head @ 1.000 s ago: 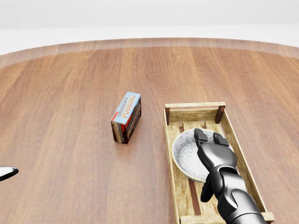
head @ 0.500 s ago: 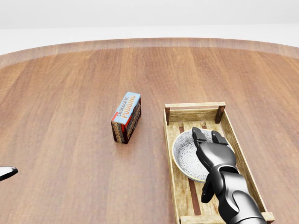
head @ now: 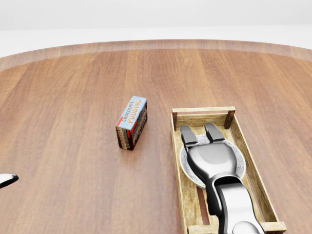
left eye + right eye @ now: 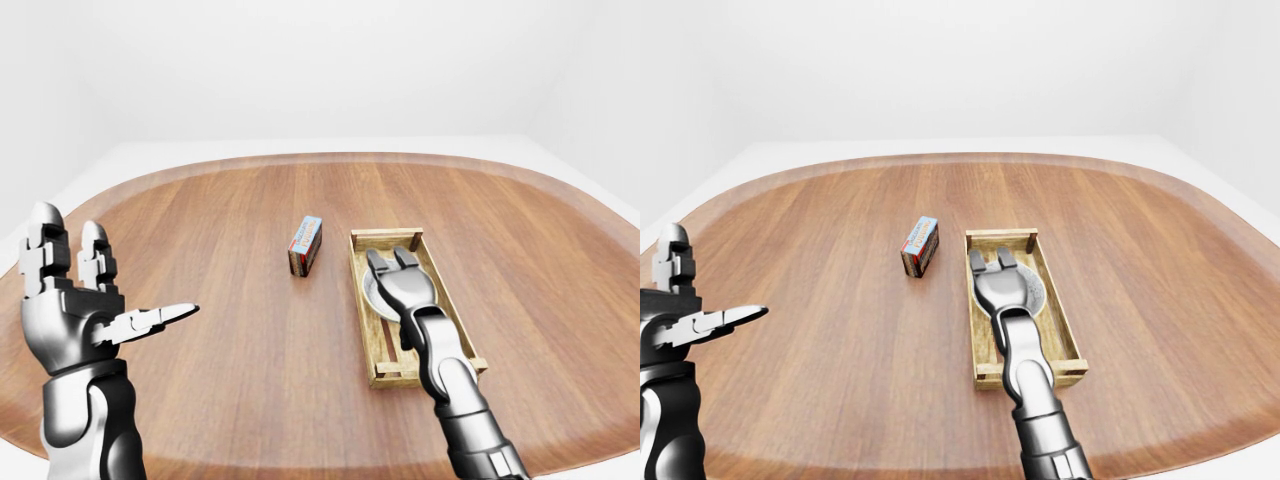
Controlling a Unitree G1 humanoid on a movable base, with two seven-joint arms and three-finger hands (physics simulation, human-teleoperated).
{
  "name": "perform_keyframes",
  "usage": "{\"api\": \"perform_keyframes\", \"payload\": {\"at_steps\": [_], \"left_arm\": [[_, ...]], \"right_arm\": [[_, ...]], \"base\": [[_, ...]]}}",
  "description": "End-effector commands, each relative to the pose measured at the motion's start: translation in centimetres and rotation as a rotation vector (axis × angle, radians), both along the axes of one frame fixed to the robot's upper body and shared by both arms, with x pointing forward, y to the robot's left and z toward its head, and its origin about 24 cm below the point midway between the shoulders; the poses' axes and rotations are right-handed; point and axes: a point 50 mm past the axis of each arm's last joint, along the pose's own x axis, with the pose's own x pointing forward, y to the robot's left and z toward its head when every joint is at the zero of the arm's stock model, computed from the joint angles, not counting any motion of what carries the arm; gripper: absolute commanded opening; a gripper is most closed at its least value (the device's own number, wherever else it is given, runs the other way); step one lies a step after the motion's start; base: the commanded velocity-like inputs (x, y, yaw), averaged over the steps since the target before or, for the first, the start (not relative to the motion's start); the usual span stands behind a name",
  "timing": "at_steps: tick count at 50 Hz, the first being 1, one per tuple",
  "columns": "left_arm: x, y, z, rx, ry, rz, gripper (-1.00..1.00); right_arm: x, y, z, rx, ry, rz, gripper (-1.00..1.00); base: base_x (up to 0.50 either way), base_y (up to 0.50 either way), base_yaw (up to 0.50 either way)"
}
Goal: Pick up the bowl on the left and put it in the tray.
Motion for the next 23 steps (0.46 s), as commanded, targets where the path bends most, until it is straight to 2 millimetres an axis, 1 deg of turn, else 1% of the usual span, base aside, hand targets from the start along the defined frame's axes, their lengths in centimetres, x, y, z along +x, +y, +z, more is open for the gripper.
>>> {"api": "perform_keyframes", "payload": {"at_steps": [1, 5, 8, 9, 10, 11, 12, 18, 23], "left_arm": [[0.0, 0.0, 0.0, 0.0, -0.001, -0.001, 1.0], [-0.1, -0.1, 0.1, 0.001, -0.004, -0.001, 1.0], [0.0, -0.1, 0.1, 0.001, -0.005, -0.002, 1.0], [-0.1, -0.1, 0.1, 0.002, -0.006, -0.001, 1.0], [-0.1, -0.1, 0.1, 0.002, -0.006, -0.001, 1.0], [-0.1, -0.1, 0.1, 0.001, -0.003, -0.002, 1.0], [-0.1, -0.1, 0.0, 0.002, -0.002, -0.001, 1.0], [-0.1, -0.1, 0.1, 0.001, -0.006, -0.001, 1.0], [-0.2, 0.0, 0.1, 0.001, -0.007, 0.0, 1.0]], "right_arm": [[-3.2, 1.4, 5.0, -0.084, -0.098, -0.044, 1.0], [-3.7, 1.6, 7.2, -0.083, -0.159, -0.069, 1.0], [-4.0, 1.7, 8.7, -0.082, -0.227, -0.084, 1.0], [-4.2, 1.8, 9.8, -0.085, -0.275, -0.09, 1.0], [-4.3, 1.8, 9.8, -0.083, -0.278, -0.093, 1.0], [-4.5, 2.1, 10.8, -0.074, -0.321, -0.093, 1.0], [-4.7, 2.2, 11.2, -0.074, -0.343, -0.098, 1.0], [-6.2, 3.2, 13.4, -0.055, -0.454, -0.098, 1.0], [-7.4, 4.0, 14.8, -0.071, -0.546, -0.035, 1.0]], "base": [[0.0, 0.0, 0.0], [0.0, 0.0, 0.0], [0.0, 0.0, 0.0], [0.0, 0.0, 0.0], [0.0, 0.0, 0.0], [0.0, 0.0, 0.0], [0.0, 0.0, 0.0], [0.0, 0.0, 0.0], [0.0, 0.0, 0.0]]}}
